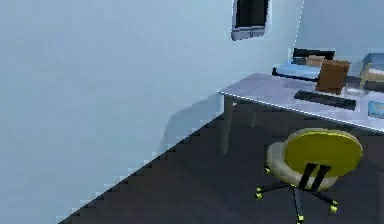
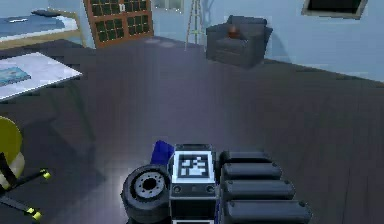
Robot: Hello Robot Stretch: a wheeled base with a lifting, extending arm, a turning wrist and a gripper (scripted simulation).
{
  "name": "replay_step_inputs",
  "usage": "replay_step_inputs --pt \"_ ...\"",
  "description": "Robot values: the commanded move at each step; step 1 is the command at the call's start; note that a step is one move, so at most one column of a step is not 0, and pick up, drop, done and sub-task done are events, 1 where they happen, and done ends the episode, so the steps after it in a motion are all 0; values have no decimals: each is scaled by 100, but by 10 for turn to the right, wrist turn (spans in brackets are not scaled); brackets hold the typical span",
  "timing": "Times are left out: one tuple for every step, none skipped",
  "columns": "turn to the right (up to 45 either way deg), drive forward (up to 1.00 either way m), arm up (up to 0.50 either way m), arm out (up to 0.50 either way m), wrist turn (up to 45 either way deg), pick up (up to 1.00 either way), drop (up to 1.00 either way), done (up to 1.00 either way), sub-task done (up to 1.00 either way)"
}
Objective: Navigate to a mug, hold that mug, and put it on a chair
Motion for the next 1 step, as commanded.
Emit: replay_step_inputs --pt "0 100 0 0 0 0 0 0 0"
